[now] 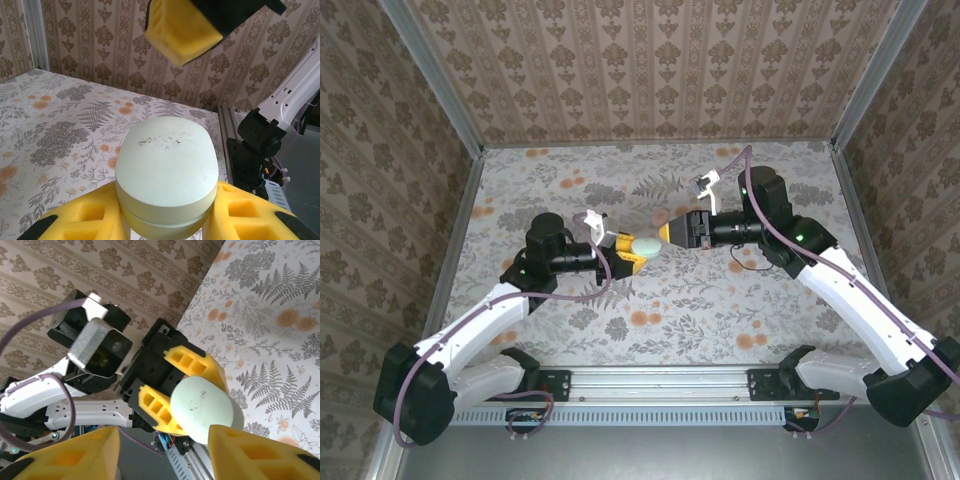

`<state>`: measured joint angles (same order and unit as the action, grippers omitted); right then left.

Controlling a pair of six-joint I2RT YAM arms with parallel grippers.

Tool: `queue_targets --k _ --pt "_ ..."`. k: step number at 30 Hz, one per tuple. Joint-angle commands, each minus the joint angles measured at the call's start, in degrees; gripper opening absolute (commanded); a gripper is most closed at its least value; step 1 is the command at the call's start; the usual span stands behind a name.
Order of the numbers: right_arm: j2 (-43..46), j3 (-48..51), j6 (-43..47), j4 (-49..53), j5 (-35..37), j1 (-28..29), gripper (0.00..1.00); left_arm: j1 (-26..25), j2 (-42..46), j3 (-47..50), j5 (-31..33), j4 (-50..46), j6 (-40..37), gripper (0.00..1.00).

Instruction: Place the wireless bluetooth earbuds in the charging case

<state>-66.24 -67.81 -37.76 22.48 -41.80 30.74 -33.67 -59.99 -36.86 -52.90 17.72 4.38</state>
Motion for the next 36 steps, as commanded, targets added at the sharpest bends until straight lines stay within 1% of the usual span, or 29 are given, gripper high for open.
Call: queue_targets --k 1,7,9,11,16,20,25,28,29,31,32,34,35,36 --pt "-1.5 3.5 -9.1 -7.3 -0.6 -0.1 0.55 0.4 1.9 -0.5 0.5 3.3 1.5 0.16" --pt "-3.4 7.0 -16.6 -14.2 -2.8 0.8 0.60 0.4 2.9 -0.3 1.9 4.0 1.6 0.16" --pt "-4.1 7.3 -18.1 -15.1 -3.1 1.6 0.62 0.4 2.8 -0.3 2.2 4.7 1.7 0.17" --pt "-4.9 7.4 -19.6 -16.0 -3.7 2.3 0.63 0.4 2.5 -0.6 2.2 5.1 1.9 0.17" --pt "-6.7 8.7 -25.7 -23.6 -5.8 3.7 0.62 0.4 1.7 -0.9 2.6 6.3 2.6 0.17" --pt "-7.7 9.0 -27.7 -26.3 -6.4 3.9 0.56 0.4 1.7 -0.7 2.9 6.6 3.1 0.17" --pt "-8.5 9.6 -30.4 -29.5 -6.3 4.0 0.41 0.3 2.0 -0.3 2.5 6.5 4.0 0.18" --pt "-8.6 10.1 -31.6 -30.6 -5.8 4.0 0.34 0.2 2.2 -0.2 2.4 5.8 3.9 0.22" --pt "-8.6 10.2 -32.0 -31.1 -5.6 4.0 0.33 0.1 2.2 -0.3 2.2 5.4 3.9 0.24" --pt "-8.6 10.6 -33.0 -32.2 -5.3 4.0 0.31 0.1 2.2 -0.4 2.0 4.7 3.7 0.35" --pt "-8.6 10.6 -33.2 -32.5 -5.1 4.0 0.30 0.1 2.2 -0.5 2.0 4.5 3.7 0.43" --pt "-8.6 10.8 -33.4 -32.5 -4.7 3.9 0.30 0.0 2.4 -0.3 2.5 3.8 3.7 0.65" --pt "-8.6 10.8 -33.4 -32.5 -4.5 3.9 0.29 0.1 2.7 -0.3 2.9 3.4 3.7 0.79" --pt "-8.6 10.8 -33.5 -32.4 -4.3 3.8 0.29 0.1 3.2 -0.2 3.4 2.9 3.6 0.99"
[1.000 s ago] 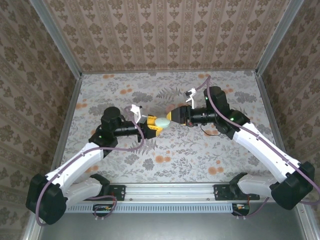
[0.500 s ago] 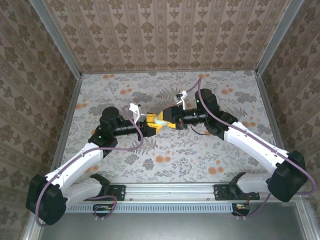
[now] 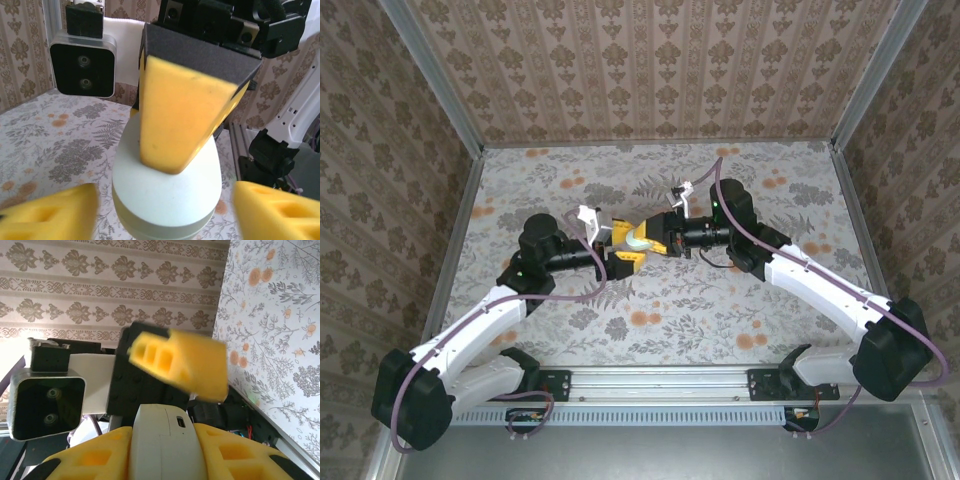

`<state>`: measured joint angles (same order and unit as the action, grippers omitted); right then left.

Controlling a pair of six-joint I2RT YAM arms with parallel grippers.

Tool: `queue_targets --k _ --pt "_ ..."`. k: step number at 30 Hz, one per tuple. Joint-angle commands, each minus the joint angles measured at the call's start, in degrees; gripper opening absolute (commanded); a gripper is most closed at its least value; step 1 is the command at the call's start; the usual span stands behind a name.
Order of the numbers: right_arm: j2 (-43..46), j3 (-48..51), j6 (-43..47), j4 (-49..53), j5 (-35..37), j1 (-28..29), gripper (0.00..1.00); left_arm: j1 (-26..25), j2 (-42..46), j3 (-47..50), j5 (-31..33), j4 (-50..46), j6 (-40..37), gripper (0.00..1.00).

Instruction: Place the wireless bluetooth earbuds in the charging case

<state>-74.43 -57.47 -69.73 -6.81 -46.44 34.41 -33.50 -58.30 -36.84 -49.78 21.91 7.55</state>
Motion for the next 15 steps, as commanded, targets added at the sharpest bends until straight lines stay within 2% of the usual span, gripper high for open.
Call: queue_targets --k 1,6,10,13,15 --pt "-0.4 0.6 -1.5 -3.1 0.4 0.0 0.30 -0.2 2.1 0.0 0.7 -1.7 0.2 1.00" --pt "-0.4 1.6 -0.9 -1.3 1.5 -1.9 0.29 0.0 7.3 1.6 6.7 -7.6 -2.0 1.00" --pt "-1.8 2.2 5.9 6.4 5.2 -3.9 0.29 0.7 12.4 2.7 15.1 -15.3 -3.2 1.00" --pt "-4.9 2.4 10.3 9.1 8.1 -4.2 0.29 1.7 14.9 3.3 20.3 -20.8 -2.3 1.00" --pt "-9.6 2.9 11.3 7.4 8.6 -4.0 0.29 2.9 15.6 3.5 23.1 -23.5 0.0 1.00"
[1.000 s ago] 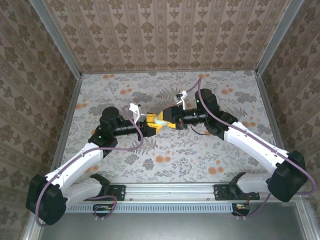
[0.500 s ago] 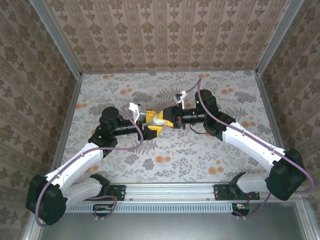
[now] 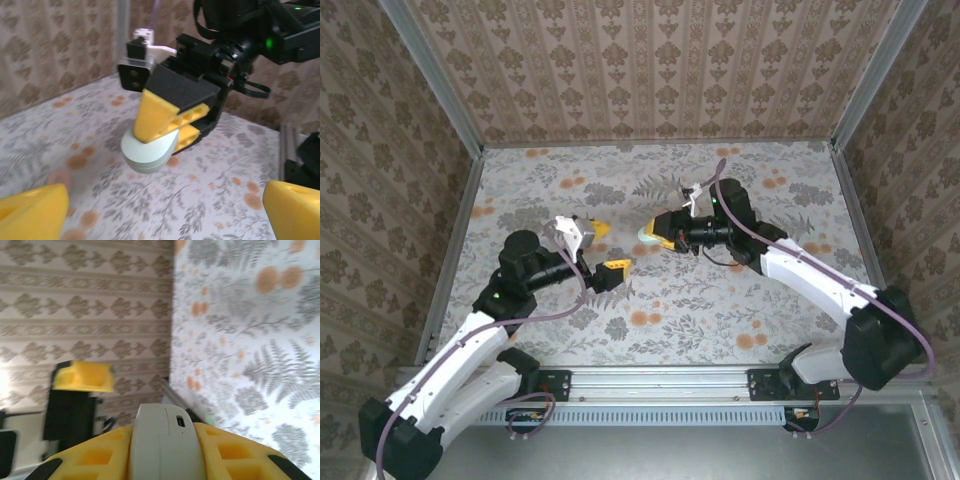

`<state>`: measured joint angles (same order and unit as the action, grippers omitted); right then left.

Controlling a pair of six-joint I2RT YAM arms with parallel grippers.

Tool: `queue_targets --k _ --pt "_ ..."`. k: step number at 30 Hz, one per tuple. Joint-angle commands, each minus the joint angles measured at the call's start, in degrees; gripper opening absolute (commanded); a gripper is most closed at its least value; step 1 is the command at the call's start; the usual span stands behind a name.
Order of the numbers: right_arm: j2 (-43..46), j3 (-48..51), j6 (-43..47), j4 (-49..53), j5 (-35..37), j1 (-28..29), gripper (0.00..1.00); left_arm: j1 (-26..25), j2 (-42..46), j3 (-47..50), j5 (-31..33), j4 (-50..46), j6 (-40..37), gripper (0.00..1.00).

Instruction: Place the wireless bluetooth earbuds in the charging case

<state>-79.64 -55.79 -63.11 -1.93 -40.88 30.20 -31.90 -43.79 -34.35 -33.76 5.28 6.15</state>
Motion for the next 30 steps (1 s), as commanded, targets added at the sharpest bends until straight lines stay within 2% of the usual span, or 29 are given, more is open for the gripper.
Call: queue_targets --k 1,9,13,17,25,26,27,28,30 --pt "-6.5 1.5 4.9 1.2 3.3 0.3 0.29 2.2 1.3 1.0 7.9 -8.1 3.1 1.00" --pt "-26.0 -1.9 5.5 -6.7 3.6 2.1 0.28 7.3 1.6 4.1 7.4 -8.4 10.5 1.00" --pt "-31.0 -2.8 6.1 -9.3 5.3 2.3 0.29 7.7 2.7 5.3 7.9 -9.0 10.4 1.00" --pt "-33.2 -2.8 6.6 -8.6 6.4 2.4 0.37 8.1 3.9 6.3 8.3 -9.3 10.3 1.00" --pt "-29.1 -1.0 11.5 1.0 12.0 2.3 0.63 9.0 3.8 7.0 8.4 -8.7 9.9 1.00" --pt "-28.3 -1.0 12.1 2.4 12.8 2.3 0.70 9.0 3.6 6.9 8.3 -8.6 9.9 1.00" --pt "-27.0 -1.0 12.8 4.2 13.9 2.3 0.81 9.2 3.3 6.8 8.2 -8.5 9.8 1.00" --pt "-25.9 -1.1 13.6 6.2 15.3 2.3 0.99 9.2 3.1 6.8 8.1 -8.4 9.7 1.00" --pt "-23.0 -1.4 15.3 10.2 18.1 2.2 1.00 9.4 2.7 6.4 8.1 -8.5 9.5 1.00"
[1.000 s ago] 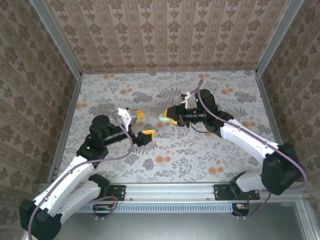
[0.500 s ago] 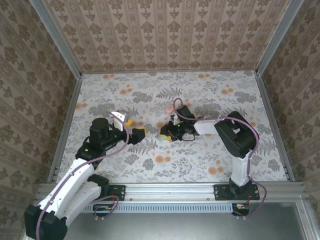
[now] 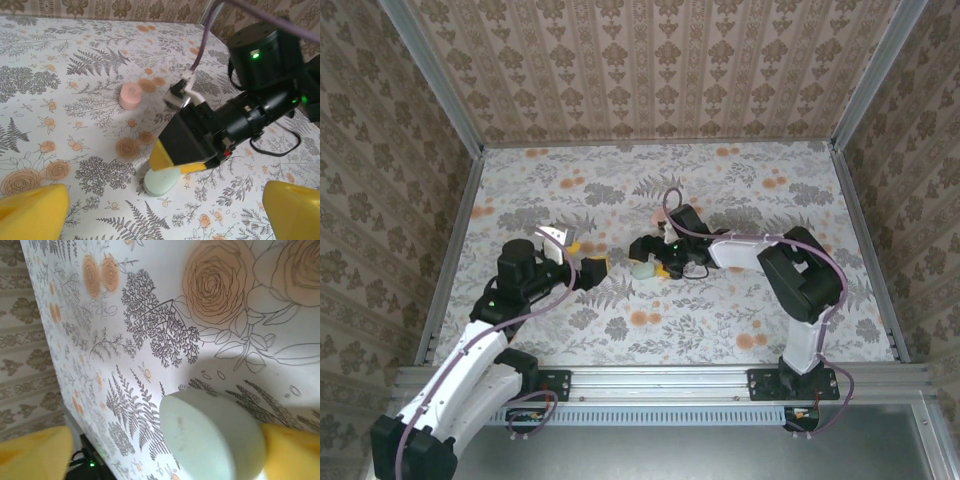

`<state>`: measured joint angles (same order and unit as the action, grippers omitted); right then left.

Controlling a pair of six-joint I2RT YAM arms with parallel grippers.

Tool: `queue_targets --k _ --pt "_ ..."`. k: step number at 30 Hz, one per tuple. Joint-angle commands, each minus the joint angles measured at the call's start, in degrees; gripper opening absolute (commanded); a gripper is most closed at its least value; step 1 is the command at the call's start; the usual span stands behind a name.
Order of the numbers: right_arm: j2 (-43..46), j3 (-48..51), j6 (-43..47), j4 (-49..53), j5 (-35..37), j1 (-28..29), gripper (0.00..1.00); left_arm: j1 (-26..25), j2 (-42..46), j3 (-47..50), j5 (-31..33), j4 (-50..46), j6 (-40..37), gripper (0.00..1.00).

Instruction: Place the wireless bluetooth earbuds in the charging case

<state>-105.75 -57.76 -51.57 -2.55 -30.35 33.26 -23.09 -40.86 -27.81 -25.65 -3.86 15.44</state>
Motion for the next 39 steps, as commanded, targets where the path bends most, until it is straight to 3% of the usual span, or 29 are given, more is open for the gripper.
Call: queue_targets --k 1,8,15,19,23,27,31,37,39 --pt "4.7 0.5 4.5 12.8 9.2 -1.0 1.00 0.7 -0.5 -0.4 0.1 0.3 0.0 1.00" --pt "18.2 0.9 12.0 23.6 21.2 -1.9 1.00 3.2 -1.2 -2.6 4.3 -5.2 -0.7 1.00" --pt "34.6 6.0 22.5 27.1 40.6 -4.2 1.00 13.0 -2.0 -1.3 13.3 -7.7 -1.1 1.00" --pt "42.9 12.6 32.3 21.1 49.3 -7.4 1.00 18.7 -2.6 0.5 19.2 -5.9 -4.0 1.00" --pt "50.0 24.1 41.3 5.0 59.4 -9.5 1.00 20.5 -2.5 4.6 23.8 1.0 -11.5 1.00" --pt "51.5 34.8 48.5 -12.0 57.9 -13.8 1.00 20.6 -4.2 11.0 30.4 11.8 -13.9 1.00" --pt "45.7 35.3 47.0 -16.3 55.3 -19.8 1.00 20.6 -9.1 13.4 34.5 18.6 -14.1 1.00" --pt "33.5 35.6 46.2 -29.9 50.9 -24.9 1.00 20.7 -15.7 13.4 33.6 28.8 -15.0 1.00" --pt "31.1 33.8 46.9 -30.2 49.1 -26.0 1.00 20.7 -18.0 13.9 33.5 33.1 -15.9 1.00"
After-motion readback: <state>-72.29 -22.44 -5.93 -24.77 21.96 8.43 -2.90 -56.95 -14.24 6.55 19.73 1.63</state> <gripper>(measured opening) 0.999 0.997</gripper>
